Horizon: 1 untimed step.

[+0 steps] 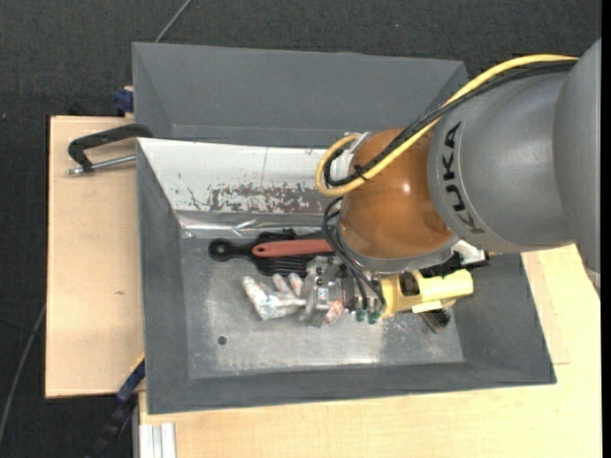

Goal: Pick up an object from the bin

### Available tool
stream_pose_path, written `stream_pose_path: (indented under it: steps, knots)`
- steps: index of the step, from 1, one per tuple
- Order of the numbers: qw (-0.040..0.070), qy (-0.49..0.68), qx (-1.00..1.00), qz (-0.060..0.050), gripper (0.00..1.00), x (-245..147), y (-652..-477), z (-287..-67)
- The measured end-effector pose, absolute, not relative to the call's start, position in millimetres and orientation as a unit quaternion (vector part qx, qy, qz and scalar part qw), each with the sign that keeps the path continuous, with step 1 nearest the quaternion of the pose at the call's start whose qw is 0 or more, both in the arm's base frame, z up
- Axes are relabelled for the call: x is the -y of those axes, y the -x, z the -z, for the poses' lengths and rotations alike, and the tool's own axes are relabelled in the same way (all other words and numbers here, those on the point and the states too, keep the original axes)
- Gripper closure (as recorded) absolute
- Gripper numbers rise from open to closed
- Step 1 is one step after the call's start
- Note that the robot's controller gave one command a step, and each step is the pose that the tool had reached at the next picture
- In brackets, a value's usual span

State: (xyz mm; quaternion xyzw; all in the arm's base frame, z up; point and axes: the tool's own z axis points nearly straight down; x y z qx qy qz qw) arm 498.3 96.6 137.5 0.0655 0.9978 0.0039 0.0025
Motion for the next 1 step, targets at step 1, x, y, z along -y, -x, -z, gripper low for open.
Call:
stream_pose_path:
  steps: [1]
  knots:
    - [0.006,-0.065,-0.998,-0.005,1.0,-96.9,-499.7,-157.4]
